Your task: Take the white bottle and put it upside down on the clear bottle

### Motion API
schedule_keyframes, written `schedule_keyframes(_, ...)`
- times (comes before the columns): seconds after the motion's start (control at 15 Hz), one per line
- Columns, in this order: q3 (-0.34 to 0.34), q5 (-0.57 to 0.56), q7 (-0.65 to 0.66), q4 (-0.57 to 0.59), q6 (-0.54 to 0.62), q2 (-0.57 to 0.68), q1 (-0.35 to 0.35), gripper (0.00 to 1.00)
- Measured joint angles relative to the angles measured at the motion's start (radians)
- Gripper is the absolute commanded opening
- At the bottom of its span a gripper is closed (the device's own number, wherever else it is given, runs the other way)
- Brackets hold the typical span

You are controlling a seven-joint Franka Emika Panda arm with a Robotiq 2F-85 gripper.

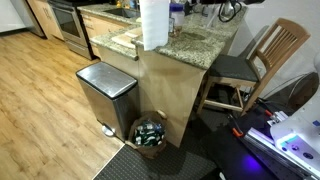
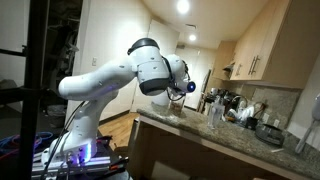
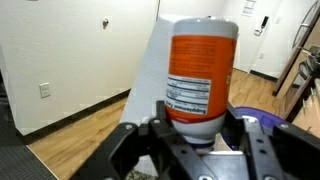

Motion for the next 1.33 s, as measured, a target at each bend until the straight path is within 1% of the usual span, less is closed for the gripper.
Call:
schedule_keyframes(0.07, -0.005, 0.004, 0.0, 0.002, -0.001, 0.012, 0.004, 0.25)
schedule_keyframes(0.27, -0.027, 0.026, -0.006, 0.008, -0.012, 0.016, 0.002, 0.25)
schedule_keyframes(0.4, -0.039, 0.068, -0.029, 0.028, -0.052, 0.002, 0.02, 0.25)
schedule_keyframes(0.53, -0.059, 0.113, -0.09, 0.073, -0.098, -0.047, 0.059, 0.25)
schedule_keyframes(0.73, -0.1, 0.168, -0.201, 0.157, -0.16, -0.14, 0.137, 0.25)
schedule_keyframes(0.8, -0.113, 0.185, -0.238, 0.186, -0.182, -0.174, 0.164, 0.5)
schedule_keyframes(0.93, -0.132, 0.208, -0.29, 0.232, -0.222, -0.239, 0.209, 0.5)
schedule_keyframes(1.0, -0.135, 0.208, -0.301, 0.245, -0.226, -0.263, 0.222, 0.25)
schedule_keyframes(1.33, -0.147, 0.208, -0.32, 0.259, -0.227, -0.282, 0.235, 0.25)
